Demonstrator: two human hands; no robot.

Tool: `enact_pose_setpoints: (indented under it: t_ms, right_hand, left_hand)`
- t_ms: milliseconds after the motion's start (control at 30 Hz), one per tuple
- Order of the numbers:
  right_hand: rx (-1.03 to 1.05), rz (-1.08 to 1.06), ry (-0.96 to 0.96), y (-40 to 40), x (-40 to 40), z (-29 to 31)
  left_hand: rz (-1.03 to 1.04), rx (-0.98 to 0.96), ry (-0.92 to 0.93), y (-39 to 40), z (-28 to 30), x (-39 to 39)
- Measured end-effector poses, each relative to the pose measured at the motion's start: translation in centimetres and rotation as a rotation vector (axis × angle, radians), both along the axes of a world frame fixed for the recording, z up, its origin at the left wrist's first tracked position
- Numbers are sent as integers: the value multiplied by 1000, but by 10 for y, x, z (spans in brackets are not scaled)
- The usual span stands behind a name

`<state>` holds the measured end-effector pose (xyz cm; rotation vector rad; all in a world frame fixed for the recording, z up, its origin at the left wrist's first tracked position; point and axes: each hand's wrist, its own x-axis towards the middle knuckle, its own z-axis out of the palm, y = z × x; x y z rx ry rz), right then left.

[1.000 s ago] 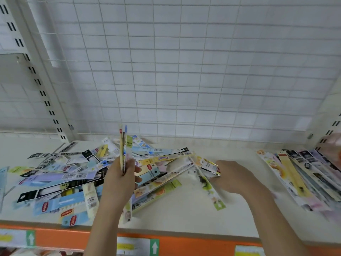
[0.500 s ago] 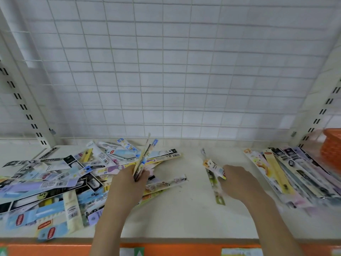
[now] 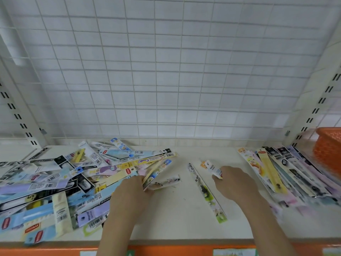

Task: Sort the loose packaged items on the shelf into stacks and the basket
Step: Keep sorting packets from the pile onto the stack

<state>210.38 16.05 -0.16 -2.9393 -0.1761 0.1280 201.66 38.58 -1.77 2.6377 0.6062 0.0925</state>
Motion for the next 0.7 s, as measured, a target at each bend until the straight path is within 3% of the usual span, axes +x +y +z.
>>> enact_pose_setpoints:
  t_ms: [200, 367, 500, 700]
  right_hand:
    - [122, 30, 58, 4, 7, -2]
    - [249, 48, 138, 21, 0, -2]
    - [173, 25, 142, 31, -3, -2]
    - [83, 36, 82, 40, -6, 4]
  left_hand:
    - [29, -89, -14, 1, 7, 0]
    - [85, -145, -149, 2, 26, -7]
    - [117, -263, -275, 5, 40, -16]
    - [104, -229, -381, 15, 46, -24]
